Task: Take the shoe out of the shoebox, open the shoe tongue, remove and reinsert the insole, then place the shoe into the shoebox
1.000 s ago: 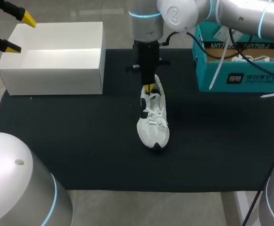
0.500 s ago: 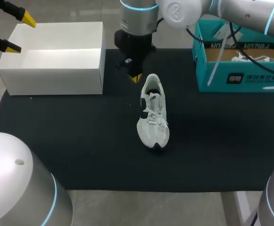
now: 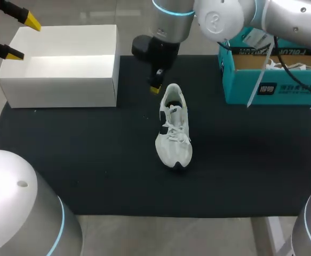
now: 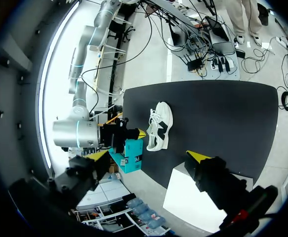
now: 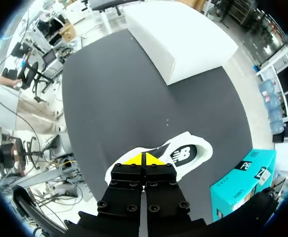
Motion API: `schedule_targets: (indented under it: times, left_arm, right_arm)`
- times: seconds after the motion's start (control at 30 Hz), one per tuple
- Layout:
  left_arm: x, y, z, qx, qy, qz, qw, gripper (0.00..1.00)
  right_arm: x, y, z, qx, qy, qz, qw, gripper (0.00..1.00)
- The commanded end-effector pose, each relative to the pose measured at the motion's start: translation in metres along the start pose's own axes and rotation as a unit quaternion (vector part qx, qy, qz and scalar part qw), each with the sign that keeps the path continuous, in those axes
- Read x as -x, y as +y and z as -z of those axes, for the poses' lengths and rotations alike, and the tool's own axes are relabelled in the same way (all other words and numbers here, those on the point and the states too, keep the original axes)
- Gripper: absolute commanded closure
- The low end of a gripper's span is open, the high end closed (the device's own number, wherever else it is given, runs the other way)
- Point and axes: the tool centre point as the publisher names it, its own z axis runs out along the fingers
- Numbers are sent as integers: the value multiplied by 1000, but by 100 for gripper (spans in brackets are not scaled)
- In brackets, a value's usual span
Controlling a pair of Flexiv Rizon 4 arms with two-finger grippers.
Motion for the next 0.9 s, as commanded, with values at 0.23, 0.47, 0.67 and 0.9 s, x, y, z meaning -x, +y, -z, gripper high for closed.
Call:
schedule_targets:
  times: [0.23, 0.47, 0.67, 0.9]
  left_arm:
    - [1, 2, 0, -2, 2, 0, 1000, 0]
    - [1, 2, 0, -2, 2, 0, 1000, 0]
    - [1, 2, 0, -2, 2, 0, 1000, 0]
    - [1, 2, 0, -2, 2, 0, 1000, 0]
  right_arm:
    - [55, -22, 12, -35, 8, 211, 977, 93]
    - [90, -17, -2, -71, -3, 227, 971, 64]
    - [114, -11, -16, -84, -38, 213, 973, 60]
    - [135, -15, -37, -100, -69, 202, 972, 62]
